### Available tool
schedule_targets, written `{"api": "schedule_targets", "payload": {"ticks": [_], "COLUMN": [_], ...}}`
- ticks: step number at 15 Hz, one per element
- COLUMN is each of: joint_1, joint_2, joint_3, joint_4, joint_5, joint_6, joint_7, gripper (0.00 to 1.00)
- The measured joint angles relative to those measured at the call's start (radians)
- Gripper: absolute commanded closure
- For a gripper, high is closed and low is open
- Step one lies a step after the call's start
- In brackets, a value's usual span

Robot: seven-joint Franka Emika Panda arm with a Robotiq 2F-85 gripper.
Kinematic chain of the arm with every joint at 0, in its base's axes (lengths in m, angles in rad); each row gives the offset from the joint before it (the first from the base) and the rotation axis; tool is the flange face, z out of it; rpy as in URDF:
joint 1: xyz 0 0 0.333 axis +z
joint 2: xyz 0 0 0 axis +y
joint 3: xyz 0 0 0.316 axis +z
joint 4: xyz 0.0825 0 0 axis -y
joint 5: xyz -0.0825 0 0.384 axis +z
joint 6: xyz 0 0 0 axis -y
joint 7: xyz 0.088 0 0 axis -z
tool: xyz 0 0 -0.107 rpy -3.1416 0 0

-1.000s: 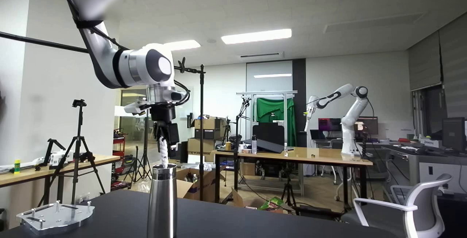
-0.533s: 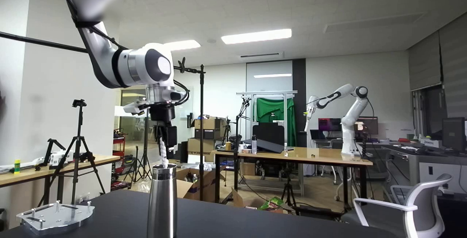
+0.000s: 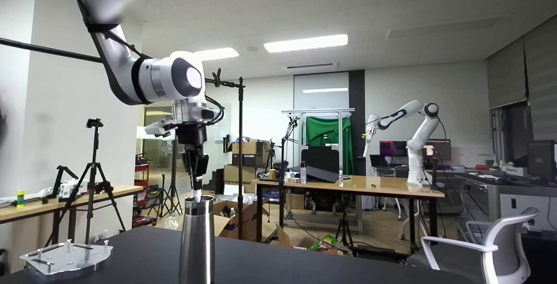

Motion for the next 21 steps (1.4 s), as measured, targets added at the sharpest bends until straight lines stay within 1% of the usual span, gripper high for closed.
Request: {"api": "schedule_targets", "payload": {"ticks": [3, 7, 10, 16, 21], "joint_1": [0.006, 0.009, 0.009, 0.007, 0.008], "joint_2": [-0.007, -0.018, -0.018, -0.018, -0.030], "joint_3": [0.000, 0.008, 0.009, 0.008, 0.008], "joint_4": [0.011, 0.072, 0.128, 0.189, 0.260], "joint_5": [-0.039, -0.038, -0.038, -0.048, -0.125], "joint_6": [-0.067, -0.245, -0.341, -0.427, -0.509], "joint_7": [-0.015, -0.105, -0.158, -0.201, -0.234], "gripper": [0.96, 0.96, 0.96, 0.96, 0.96]}}
